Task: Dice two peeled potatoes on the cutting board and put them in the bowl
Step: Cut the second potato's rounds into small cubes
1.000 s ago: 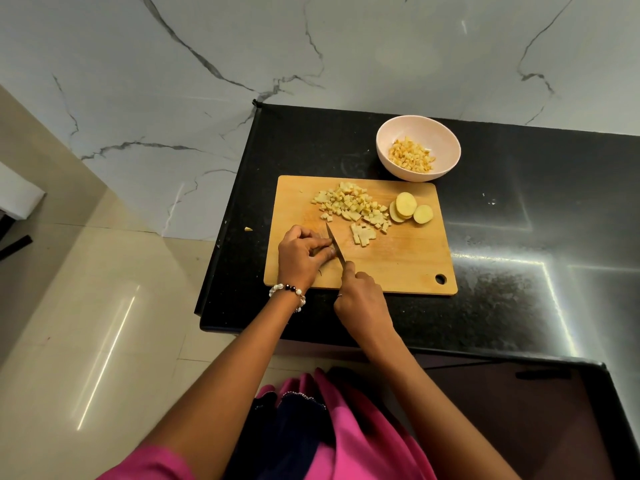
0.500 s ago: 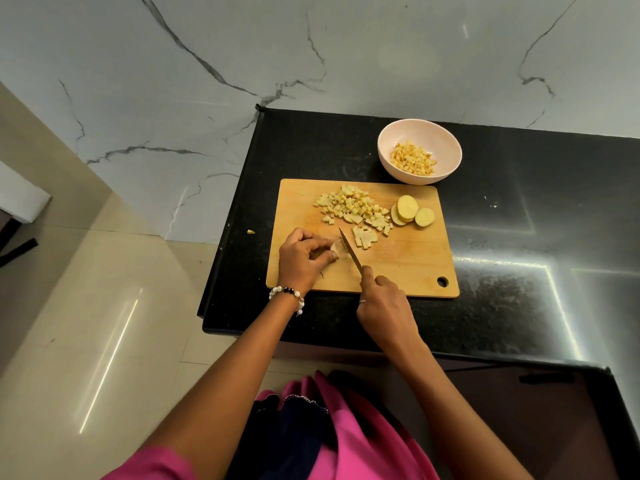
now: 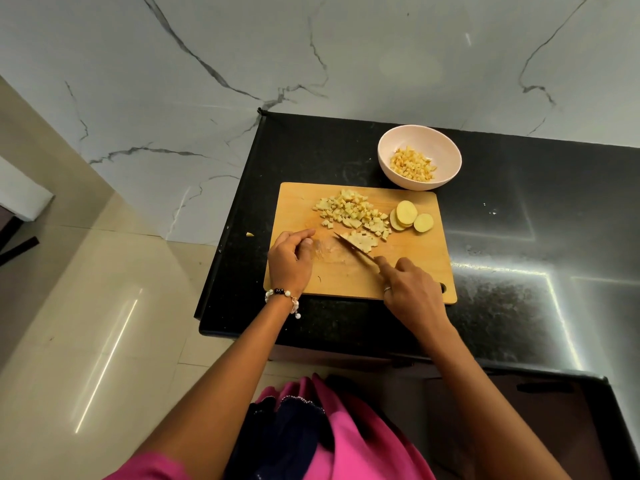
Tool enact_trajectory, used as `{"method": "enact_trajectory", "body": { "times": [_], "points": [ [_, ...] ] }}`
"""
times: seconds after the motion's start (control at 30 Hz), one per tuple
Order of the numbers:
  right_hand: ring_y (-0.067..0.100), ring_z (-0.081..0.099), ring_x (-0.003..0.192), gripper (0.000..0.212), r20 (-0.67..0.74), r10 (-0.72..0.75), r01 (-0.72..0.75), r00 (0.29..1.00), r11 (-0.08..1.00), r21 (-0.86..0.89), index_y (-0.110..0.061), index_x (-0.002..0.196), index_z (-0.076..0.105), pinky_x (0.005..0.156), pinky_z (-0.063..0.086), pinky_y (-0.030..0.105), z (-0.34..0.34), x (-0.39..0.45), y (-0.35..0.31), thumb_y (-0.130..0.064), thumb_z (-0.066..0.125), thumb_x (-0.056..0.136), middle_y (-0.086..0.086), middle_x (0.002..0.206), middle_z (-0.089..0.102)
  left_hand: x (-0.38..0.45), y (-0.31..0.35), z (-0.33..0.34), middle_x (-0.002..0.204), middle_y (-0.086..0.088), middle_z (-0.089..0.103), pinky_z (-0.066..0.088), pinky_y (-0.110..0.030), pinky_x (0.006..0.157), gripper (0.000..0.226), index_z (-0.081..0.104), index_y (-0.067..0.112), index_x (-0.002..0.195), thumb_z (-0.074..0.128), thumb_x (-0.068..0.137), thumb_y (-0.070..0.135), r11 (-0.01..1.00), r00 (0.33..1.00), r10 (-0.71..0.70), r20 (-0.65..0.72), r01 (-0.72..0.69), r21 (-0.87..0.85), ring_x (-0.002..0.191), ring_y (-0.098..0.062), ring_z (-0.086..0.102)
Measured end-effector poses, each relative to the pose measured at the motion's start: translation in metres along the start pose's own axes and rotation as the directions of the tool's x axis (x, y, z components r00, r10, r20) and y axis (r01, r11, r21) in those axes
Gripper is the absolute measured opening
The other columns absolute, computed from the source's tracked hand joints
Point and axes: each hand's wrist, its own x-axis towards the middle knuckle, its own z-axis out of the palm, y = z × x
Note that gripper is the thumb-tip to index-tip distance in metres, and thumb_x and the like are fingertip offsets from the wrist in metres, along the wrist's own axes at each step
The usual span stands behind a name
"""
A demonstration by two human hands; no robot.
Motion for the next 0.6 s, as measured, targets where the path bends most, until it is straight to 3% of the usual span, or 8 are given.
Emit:
{"method": "enact_trajectory", "body": {
  "times": [0.27,0.43,0.53,0.6],
  "points": [
    [0.022,0.047,0.098,0.044,-0.112,0.015,-0.008,0.994,0.998,0.059,-0.032,0.139,0.044,0.062,0.048,0.036,0.001,0.048,0.017,-0.025,0.047,0.096,0.005,0.11,0.048,-0.002,0.003,0.001,0.091,0.002,0.062,0.04,-0.005,0.059,0.019,0.072,0.014,0.104,0.063,0.088,0.012,0.999,1.0,0.02,0.013,-0.021,0.043,0.07,-0.004,0.053],
    [0.022,0.048,0.099,0.038,-0.175,0.015,0.013,0.985,0.987,0.159,-0.032,0.13,0.057,0.06,0.045,0.034,0.003,0.05,0.025,-0.021,0.051,0.093,0.002,0.105,0.053,-0.003,0.002,0.001,0.09,0.001,0.062,0.047,-0.018,0.06,0.021,0.073,0.017,0.105,0.063,0.088,0.011,0.999,0.999,0.035,0.027,-0.036,0.031,0.072,-0.007,0.055],
    [0.025,0.049,0.095,0.036,-0.237,-0.041,0.071,0.971,0.991,0.117,-0.03,0.123,0.063,0.056,0.046,0.035,-0.003,0.044,0.03,-0.017,0.06,0.089,0.003,0.103,0.056,-0.003,0.003,0.003,0.091,0.001,0.057,0.043,-0.02,0.062,0.034,0.065,0.02,0.12,0.058,0.09,0.007,0.992,0.993,0.091,0.078,-0.098,0.078,0.07,-0.007,0.05],
    [0.027,0.05,0.087,0.036,-0.279,-0.098,0.12,0.955,0.991,0.065,-0.027,0.116,0.068,0.05,0.044,0.034,-0.009,0.04,0.032,-0.012,0.069,0.083,0.005,0.097,0.058,-0.004,0.006,0.007,0.099,-0.004,0.052,0.046,-0.024,0.069,0.052,0.051,0.027,0.134,0.055,0.089,0.002,0.97,0.97,0.169,0.174,-0.195,0.147,0.082,-0.015,0.05]
  ]
}}
